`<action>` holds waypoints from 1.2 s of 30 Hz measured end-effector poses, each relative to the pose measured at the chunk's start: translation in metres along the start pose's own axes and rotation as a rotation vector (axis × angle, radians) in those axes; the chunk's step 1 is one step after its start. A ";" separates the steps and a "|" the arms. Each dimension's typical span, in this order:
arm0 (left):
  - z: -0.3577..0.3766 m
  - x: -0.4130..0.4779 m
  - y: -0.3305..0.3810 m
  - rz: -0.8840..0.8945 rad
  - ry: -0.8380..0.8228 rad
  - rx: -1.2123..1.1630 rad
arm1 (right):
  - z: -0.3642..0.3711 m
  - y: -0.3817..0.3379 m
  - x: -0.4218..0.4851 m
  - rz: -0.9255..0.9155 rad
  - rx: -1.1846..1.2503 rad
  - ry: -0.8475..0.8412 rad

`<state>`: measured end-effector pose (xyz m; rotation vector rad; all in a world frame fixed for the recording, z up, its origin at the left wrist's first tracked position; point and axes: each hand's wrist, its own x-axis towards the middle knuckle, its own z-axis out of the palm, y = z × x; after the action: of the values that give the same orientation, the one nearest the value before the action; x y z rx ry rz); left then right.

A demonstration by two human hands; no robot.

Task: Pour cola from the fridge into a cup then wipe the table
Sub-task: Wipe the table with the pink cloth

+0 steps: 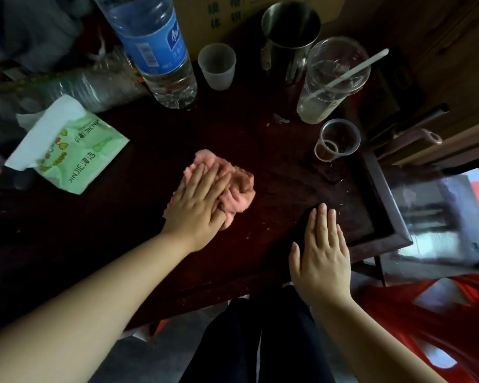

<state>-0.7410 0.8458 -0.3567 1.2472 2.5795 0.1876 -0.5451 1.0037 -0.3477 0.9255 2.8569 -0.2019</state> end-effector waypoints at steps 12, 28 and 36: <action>-0.021 0.128 0.021 -0.151 0.028 0.024 | 0.002 0.001 0.001 0.002 0.033 -0.012; -0.017 0.049 0.005 0.473 -0.214 0.096 | 0.003 0.001 -0.002 -0.010 -0.001 0.006; 0.004 -0.046 -0.008 0.030 0.038 0.000 | 0.001 0.000 -0.004 -0.011 -0.010 -0.010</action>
<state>-0.7185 0.8049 -0.3535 1.2950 2.5940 0.2188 -0.5422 1.0012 -0.3485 0.9048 2.8516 -0.1928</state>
